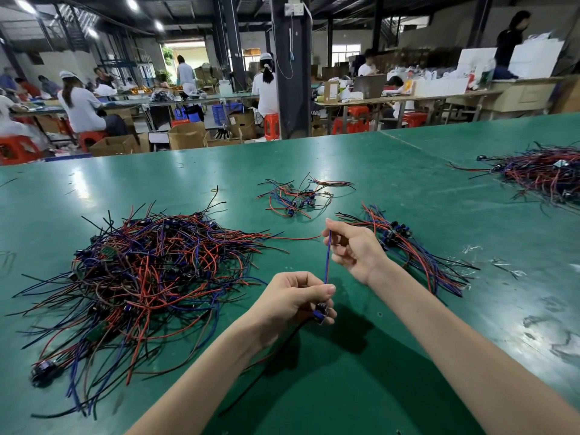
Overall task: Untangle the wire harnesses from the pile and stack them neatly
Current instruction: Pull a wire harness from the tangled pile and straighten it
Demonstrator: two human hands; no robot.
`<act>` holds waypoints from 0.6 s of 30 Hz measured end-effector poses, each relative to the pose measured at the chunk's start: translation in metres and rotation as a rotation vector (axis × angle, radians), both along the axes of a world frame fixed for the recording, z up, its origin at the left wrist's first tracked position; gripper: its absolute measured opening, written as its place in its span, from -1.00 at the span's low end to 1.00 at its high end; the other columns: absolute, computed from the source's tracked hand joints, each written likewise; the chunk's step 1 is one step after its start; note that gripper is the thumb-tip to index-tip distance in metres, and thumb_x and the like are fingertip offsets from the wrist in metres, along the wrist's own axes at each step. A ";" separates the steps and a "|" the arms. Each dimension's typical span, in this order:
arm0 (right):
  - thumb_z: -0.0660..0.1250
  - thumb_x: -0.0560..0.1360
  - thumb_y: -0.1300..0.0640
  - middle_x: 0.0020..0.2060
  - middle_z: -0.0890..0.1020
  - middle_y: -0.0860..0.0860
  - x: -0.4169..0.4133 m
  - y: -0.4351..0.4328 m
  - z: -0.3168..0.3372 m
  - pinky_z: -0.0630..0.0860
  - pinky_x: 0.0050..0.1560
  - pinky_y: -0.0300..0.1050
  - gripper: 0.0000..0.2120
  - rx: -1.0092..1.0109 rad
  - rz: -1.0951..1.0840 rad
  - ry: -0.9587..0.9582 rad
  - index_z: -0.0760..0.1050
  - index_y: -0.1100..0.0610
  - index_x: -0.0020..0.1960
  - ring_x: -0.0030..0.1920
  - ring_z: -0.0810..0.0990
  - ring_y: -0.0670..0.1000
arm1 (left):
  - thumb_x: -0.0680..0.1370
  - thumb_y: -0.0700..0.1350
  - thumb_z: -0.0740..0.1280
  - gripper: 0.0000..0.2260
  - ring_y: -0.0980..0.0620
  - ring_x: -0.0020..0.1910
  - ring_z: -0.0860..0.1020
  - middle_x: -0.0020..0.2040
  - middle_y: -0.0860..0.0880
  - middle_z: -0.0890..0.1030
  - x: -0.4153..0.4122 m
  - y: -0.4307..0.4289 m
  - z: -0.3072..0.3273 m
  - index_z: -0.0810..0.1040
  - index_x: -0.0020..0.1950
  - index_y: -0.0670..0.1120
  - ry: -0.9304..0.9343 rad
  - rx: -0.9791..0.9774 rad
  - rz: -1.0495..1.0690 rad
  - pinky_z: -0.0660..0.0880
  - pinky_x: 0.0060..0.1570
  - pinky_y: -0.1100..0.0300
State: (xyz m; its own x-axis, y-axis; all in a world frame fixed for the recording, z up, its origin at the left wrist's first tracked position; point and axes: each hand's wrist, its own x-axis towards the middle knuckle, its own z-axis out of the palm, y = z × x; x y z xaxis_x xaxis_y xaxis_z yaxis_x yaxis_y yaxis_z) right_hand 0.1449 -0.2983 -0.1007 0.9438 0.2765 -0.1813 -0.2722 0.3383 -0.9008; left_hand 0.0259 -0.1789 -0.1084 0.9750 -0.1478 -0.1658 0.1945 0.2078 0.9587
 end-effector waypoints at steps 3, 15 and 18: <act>0.31 0.52 0.18 -0.56 0.52 0.03 0.001 -0.001 -0.001 0.10 -0.65 -0.36 -0.74 0.041 0.004 0.024 0.48 0.27 -0.31 -0.68 0.26 -0.15 | 0.50 -0.34 0.33 -0.83 -0.03 -0.48 0.56 -0.43 -0.15 0.52 0.001 0.001 0.000 0.43 -0.28 -0.24 -0.005 0.001 0.008 0.54 -0.44 0.20; 0.29 0.50 0.19 -0.58 0.50 0.03 0.005 -0.005 -0.002 0.10 -0.68 -0.36 -0.75 0.023 0.026 0.054 0.45 0.25 -0.32 -0.69 0.24 -0.15 | 0.51 -0.35 0.32 -0.84 -0.03 -0.51 0.54 -0.42 -0.17 0.50 -0.001 0.000 0.000 0.43 -0.27 -0.24 0.009 0.018 0.009 0.53 -0.46 0.21; 0.26 0.51 0.19 -0.60 0.47 -0.01 0.005 -0.006 -0.002 0.08 -0.69 -0.37 -0.77 0.033 0.055 0.120 0.42 0.24 -0.31 -0.70 0.23 -0.18 | 0.50 -0.33 0.33 -0.82 -0.02 -0.49 0.55 -0.41 -0.16 0.51 -0.001 -0.001 0.000 0.43 -0.28 -0.23 0.005 0.028 -0.013 0.53 -0.44 0.21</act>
